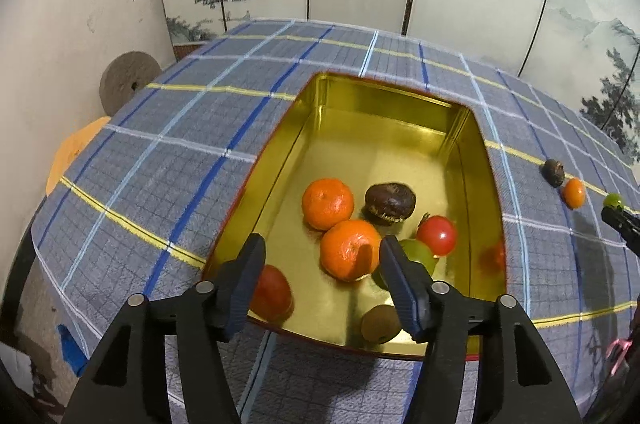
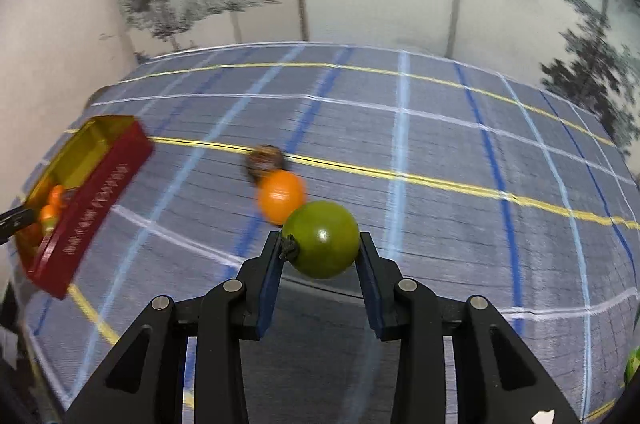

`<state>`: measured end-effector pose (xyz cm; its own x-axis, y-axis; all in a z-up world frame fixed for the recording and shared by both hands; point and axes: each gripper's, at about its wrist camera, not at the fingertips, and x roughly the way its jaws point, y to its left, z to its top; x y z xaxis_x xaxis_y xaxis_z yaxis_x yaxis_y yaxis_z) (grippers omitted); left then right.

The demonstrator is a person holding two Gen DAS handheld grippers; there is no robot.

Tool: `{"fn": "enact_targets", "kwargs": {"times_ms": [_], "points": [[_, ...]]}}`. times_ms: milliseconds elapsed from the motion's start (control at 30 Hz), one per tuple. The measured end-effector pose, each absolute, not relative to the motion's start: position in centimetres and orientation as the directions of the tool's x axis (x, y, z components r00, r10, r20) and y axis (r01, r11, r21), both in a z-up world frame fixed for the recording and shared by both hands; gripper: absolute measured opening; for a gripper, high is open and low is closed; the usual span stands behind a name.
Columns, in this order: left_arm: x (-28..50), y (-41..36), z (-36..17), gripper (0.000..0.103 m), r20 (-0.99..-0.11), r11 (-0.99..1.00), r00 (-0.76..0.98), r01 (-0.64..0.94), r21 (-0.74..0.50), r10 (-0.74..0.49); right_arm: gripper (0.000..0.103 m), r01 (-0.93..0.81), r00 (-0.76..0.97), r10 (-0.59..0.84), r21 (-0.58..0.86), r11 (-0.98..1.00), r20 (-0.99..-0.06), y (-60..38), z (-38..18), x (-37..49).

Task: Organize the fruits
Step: 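Open the left gripper to release the red tomato in the tin, then carry the green tomato into the tin and open the right gripper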

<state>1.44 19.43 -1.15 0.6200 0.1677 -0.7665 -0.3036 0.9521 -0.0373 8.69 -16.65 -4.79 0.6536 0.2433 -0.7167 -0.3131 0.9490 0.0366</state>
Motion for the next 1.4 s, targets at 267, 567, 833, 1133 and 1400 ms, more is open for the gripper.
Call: {"fn": "enact_targets", "kwargs": {"times_ms": [267,567,833,1133,1400], "points": [[0.4,20.6,0.1,0.066,-0.745,0.934,0.633,-0.355,-0.036,0.211,0.034,-0.498,0.591,0.399,0.072,0.864,-0.701,-9.1,-3.2,6.4],[-1.0,22.8,-0.1,0.066,-0.758,0.905,0.598,-0.424,-0.022,0.262,0.034,-0.648,0.501,0.515,0.093,0.756,-0.695,-1.8,-2.6,3.9],[-1.8,23.5,-0.5,0.066,-0.768,0.896,0.577,-0.444,-0.009,0.278,0.034,-0.731,0.436,0.565,0.090,0.676,-0.701,3.3,-2.9,2.1],[-3.0,24.9,-0.8,0.066,-0.777,0.883,0.565,-0.468,-0.023,0.279,0.034,-0.764,0.395,0.558,0.077,0.641,-0.730,6.4,-4.4,1.7],[-4.1,26.2,-0.9,0.066,-0.777,0.869,0.563,-0.494,-0.043,0.281,0.034,-0.768,0.385,0.541,0.064,0.637,-0.748,7.3,-5.5,1.5]]}}
